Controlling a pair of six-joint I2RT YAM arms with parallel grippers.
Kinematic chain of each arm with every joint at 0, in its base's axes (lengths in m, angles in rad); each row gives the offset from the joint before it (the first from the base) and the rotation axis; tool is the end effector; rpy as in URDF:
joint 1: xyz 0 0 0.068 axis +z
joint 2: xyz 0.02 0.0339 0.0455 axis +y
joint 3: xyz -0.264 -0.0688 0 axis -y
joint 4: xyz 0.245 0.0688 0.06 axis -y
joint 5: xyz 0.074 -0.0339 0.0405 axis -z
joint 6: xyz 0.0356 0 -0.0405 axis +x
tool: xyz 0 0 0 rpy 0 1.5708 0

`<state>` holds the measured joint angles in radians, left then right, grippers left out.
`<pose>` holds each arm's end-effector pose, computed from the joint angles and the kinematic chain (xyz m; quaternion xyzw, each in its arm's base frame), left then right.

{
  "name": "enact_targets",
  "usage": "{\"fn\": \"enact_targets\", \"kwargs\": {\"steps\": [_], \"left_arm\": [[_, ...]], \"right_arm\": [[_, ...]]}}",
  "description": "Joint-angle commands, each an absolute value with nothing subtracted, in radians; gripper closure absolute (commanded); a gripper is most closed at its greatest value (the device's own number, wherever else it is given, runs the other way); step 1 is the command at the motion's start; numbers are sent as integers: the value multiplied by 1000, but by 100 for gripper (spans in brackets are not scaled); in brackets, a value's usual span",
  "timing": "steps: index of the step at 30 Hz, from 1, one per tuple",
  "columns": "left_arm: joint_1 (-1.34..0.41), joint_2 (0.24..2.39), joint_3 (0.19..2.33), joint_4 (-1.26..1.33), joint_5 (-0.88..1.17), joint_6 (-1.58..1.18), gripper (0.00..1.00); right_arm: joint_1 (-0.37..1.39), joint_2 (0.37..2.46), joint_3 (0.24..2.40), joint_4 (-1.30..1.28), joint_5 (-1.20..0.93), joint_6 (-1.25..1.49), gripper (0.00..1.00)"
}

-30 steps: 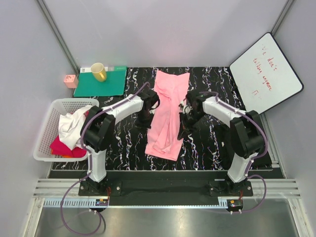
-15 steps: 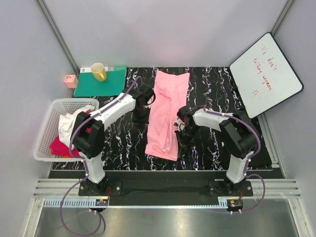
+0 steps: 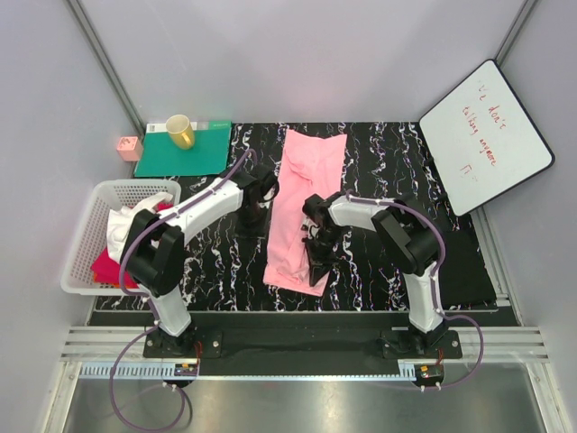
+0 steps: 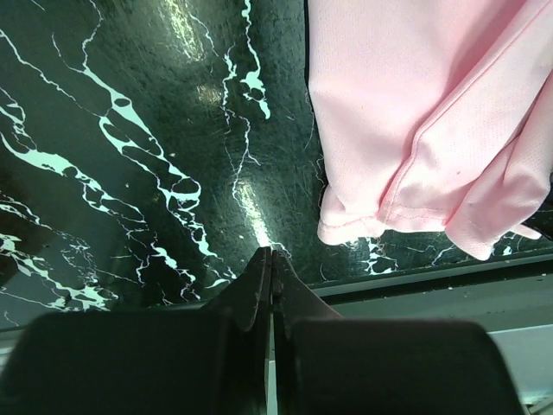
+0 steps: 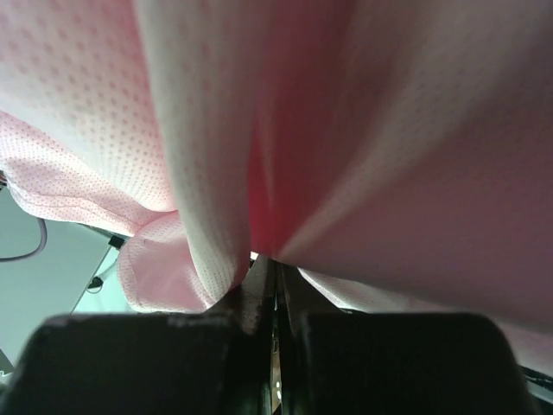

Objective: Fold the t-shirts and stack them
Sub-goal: Rotate the tshirt 90 degrees

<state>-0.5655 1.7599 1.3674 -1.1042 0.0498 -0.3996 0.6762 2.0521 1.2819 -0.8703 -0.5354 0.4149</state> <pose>0.2752 -0.1767 0.2253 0.0837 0.9955 -0.0392 0.0213 0.2636 0.2348 0.1156 0.1164 -0.9568 -0.2085 0.1659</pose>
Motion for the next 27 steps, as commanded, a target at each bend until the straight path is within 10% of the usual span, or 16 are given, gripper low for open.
{"fn": "enact_targets", "kwargs": {"steps": [1,15,20,25,27], "left_arm": [[-561,1701,1387,-1091,29,-370,100],[-551,1692,1396,-1069,43,-354,96],[-549,1637,1286,-950,219,-376,19],[-551,1559,1087,-780,414,-475,1],[-551,1548,1042,-721,466,-505,1]], "right_arm": [[700,2108,1298,-966,-401,434,100],[701,1901,1285,-1112,-121,468,100],[692,1766,1347,-1108,-135,488,95],[577,1558,1235,-998,-195,566,59],[534,1519,1132,-970,-229,583,65]]}}
